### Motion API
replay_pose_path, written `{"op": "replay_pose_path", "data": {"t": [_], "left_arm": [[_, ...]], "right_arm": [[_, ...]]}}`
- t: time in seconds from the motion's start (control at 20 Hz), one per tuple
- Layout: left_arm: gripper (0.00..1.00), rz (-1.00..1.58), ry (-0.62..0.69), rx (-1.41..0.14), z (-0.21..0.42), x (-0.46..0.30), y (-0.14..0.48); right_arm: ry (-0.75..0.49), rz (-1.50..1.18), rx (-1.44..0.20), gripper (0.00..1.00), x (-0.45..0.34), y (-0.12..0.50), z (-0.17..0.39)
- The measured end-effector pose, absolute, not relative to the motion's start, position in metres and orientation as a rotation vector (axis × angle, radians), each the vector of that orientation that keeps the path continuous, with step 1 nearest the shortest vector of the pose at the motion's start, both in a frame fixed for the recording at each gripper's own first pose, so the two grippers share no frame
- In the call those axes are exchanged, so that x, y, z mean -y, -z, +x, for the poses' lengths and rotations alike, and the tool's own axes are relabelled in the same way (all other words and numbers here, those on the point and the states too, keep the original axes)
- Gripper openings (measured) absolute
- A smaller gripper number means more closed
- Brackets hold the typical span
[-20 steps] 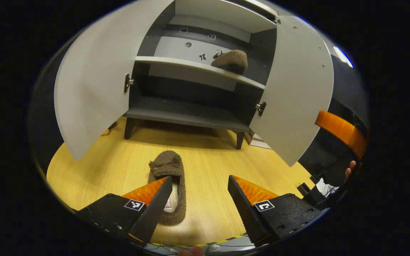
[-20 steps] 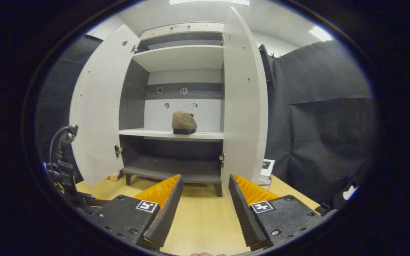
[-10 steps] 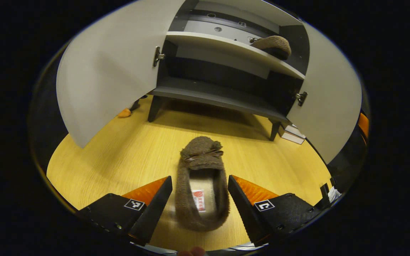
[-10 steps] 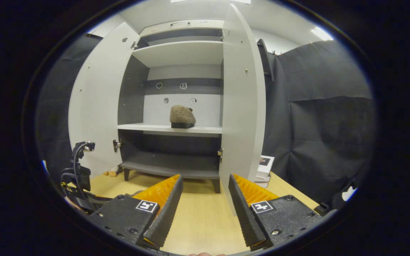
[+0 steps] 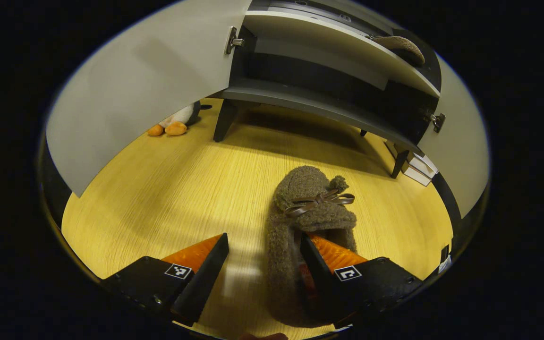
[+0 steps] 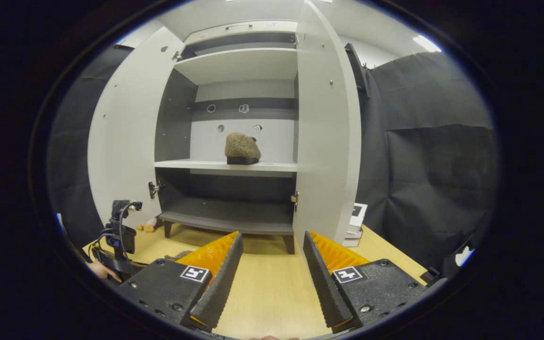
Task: Grab one shoe with the right hand and put it into the shoe cabinet, grab the other shoe with the left hand and put it into the shoe cabinet; then close the right door with the right hand and the left door with the left hand.
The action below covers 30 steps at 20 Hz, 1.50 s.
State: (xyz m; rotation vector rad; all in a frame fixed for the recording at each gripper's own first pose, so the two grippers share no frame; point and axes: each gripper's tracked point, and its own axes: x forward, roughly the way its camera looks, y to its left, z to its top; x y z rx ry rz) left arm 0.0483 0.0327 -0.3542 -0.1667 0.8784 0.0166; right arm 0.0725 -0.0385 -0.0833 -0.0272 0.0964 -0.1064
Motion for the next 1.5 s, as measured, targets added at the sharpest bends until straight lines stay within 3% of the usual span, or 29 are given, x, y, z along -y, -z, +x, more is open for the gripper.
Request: {"op": "replay_pose_path", "data": {"t": [0.05, 0.1, 0.15, 0.3, 0.45, 0.6, 0.65, 0.7, 0.75, 0.8, 0.85, 1.2, 1.5], "left_arm": [[0.93, -0.174, -0.008, -0.876, 0.053, -0.032, 0.355], [1.00, -0.184, -0.001, -0.875, 0.058, -0.032, 0.358], [0.86, -0.194, 0.002, -0.870, 0.060, -0.031, 0.359], [0.73, -0.229, 0.014, -0.856, 0.066, -0.026, 0.362], [0.37, -0.214, 0.014, -0.837, 0.068, -0.020, 0.361], [0.35, -0.190, -0.007, -0.796, 0.071, -0.026, 0.361], [0.16, -0.201, -0.008, -0.794, 0.072, -0.027, 0.362], [0.16, -0.210, -0.012, -0.783, 0.071, -0.030, 0.358], [0.05, -0.213, -0.018, -0.786, 0.070, -0.031, 0.357], [0.14, -0.198, -0.042, -0.791, 0.067, -0.037, 0.357], [0.00, -0.181, -0.050, -0.773, 0.063, -0.040, 0.345], [0.00, -0.092, -0.036, -0.538, 0.068, -0.036, 0.196], [0.00, -0.165, 0.023, -0.351, 0.157, -0.007, 0.056]], "right_arm": [[0.109, -0.027, -0.098, 0.81, 0.039, 0.083, 0.074], [0.111, -0.027, -0.099, 0.81, 0.041, 0.084, 0.075], [0.114, -0.028, -0.100, 0.81, 0.042, 0.083, 0.076], [0.116, -0.032, -0.101, 0.81, 0.042, 0.083, 0.078], [0.113, -0.035, -0.106, 0.81, 0.040, 0.084, 0.080], [0.107, -0.040, -0.111, 0.81, 0.038, 0.086, 0.080], [0.103, -0.041, -0.113, 0.81, 0.037, 0.087, 0.080], [0.099, -0.044, -0.116, 0.81, 0.035, 0.087, 0.081], [0.095, -0.046, -0.117, 0.81, 0.034, 0.087, 0.081], [0.090, -0.047, -0.116, 0.81, 0.031, 0.087, 0.080], [0.083, -0.049, -0.113, 0.81, 0.029, 0.085, 0.080], [0.043, -0.040, -0.089, 0.81, 0.015, 0.078, 0.082], [-0.002, -0.061, -0.072, 0.81, 0.002, 0.073, 0.078]]}}
